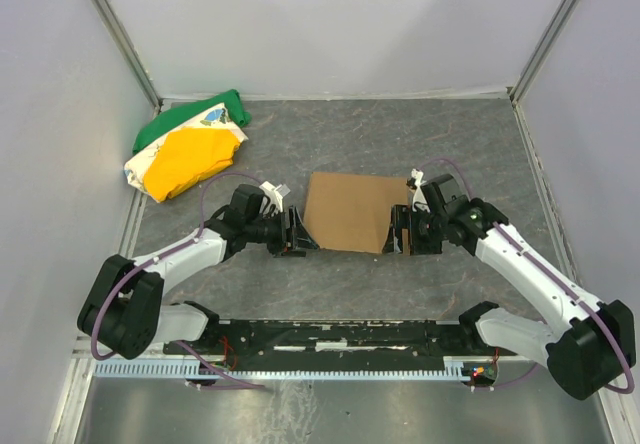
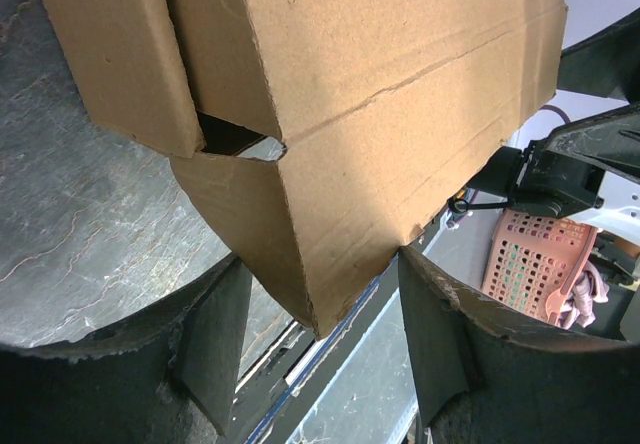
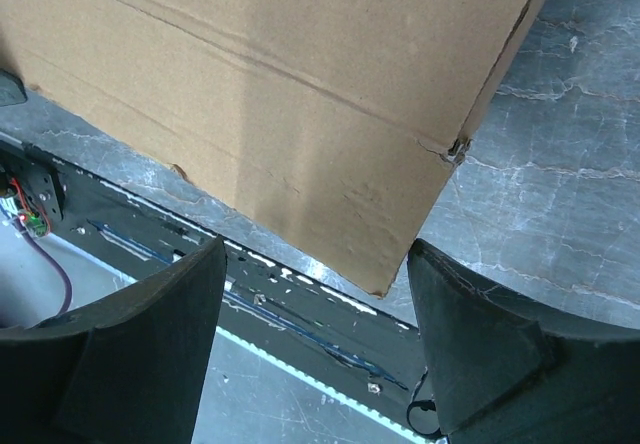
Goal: Fold the paper box
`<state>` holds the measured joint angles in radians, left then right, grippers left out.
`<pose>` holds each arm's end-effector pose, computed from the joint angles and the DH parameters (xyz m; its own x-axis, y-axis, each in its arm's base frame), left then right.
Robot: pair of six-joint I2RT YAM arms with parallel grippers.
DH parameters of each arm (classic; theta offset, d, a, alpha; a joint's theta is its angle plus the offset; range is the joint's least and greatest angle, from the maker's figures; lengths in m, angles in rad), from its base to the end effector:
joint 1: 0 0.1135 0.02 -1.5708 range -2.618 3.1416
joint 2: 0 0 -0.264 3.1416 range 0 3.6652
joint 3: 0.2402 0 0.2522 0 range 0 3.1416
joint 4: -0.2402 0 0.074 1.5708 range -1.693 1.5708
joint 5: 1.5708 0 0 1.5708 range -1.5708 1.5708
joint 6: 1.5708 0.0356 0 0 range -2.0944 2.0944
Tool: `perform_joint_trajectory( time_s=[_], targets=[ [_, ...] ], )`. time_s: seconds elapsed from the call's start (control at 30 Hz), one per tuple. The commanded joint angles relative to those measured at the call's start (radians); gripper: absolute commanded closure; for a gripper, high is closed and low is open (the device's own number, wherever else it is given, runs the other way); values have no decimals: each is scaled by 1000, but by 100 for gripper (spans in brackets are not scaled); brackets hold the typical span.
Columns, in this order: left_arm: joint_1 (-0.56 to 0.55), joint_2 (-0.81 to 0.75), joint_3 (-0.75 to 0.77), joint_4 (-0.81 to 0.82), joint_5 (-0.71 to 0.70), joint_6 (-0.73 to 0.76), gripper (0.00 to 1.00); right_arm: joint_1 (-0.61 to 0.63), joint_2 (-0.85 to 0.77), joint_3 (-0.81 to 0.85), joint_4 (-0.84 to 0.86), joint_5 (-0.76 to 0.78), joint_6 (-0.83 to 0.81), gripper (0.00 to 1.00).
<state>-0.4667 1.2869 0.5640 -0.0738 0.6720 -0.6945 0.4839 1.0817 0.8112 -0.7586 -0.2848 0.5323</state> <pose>0.2049 -0.1281 0.1770 -0.9648 -0.0747 -0.2522 0.1605 0.5924 -0.7895 0.1758 0.1037 0.2462 -0.9452 0.0535 -0.3221 -0.1103 0.8762 0.4691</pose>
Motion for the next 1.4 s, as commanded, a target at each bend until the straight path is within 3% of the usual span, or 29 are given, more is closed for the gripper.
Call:
perform_joint_trajectory(
  time_s=[0.0, 0.67, 1.1, 1.37],
  targets=[
    [0, -21, 38, 27, 31, 13, 33, 4, -12, 84, -3, -26, -11, 19],
    [0, -3, 51, -1, 28, 33, 33, 5, -27, 92, -101, 74, -88, 18],
    [0, -6, 60, -10, 27, 36, 33, 5, -13, 62, -89, 35, -90, 19],
    [-1, -22, 68, 11, 15, 6, 33, 5, -256, -19, -26, 230, -33, 21]
  ],
)
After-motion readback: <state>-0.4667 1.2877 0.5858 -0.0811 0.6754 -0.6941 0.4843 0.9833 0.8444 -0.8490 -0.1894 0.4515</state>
